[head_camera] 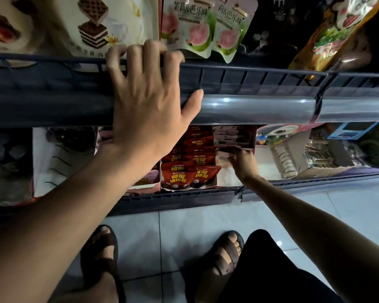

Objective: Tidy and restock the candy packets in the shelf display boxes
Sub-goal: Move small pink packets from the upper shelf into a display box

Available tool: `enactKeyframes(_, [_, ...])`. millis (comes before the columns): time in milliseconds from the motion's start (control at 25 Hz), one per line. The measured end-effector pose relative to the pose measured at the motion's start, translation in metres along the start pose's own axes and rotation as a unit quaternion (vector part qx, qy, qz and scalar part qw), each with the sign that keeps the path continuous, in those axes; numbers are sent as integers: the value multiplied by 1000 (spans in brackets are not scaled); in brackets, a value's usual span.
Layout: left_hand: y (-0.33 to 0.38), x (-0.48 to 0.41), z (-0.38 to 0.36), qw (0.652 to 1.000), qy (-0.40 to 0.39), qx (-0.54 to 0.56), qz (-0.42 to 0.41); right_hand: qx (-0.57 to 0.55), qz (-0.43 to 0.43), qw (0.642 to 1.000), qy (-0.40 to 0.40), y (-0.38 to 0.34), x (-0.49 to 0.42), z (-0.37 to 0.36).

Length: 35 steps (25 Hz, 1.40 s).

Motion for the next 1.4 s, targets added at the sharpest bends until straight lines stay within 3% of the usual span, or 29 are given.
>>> enactKeyframes(240, [0,0,0,1000,6,3,-1,85,-14,996,14,5,-3,6])
enactKeyframes(480, [1,0,0,1000,6,-6,2,82,1,997,5,5,-7,7])
enactKeyframes(880, [1,-1,0,1000,10,6,5,155,24,986,59,-4,1,20])
enactKeyframes(1080, [2,0,1,1000,6,6,3,196,37,973,114,-4,13,46])
enactKeyframes(1400, [3,0,5,1000,-18,22,2,128,104,969,185,-25,61,139])
Point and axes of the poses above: each hand's wrist, its own x-axis away from the middle knuckle, its own z-axis out of the back of the hand, y = z × x, the point moved 6 cm from there along -x, towards the middle knuckle, and after that the axes turned 15 degrees about x, right-handed, at the moved point
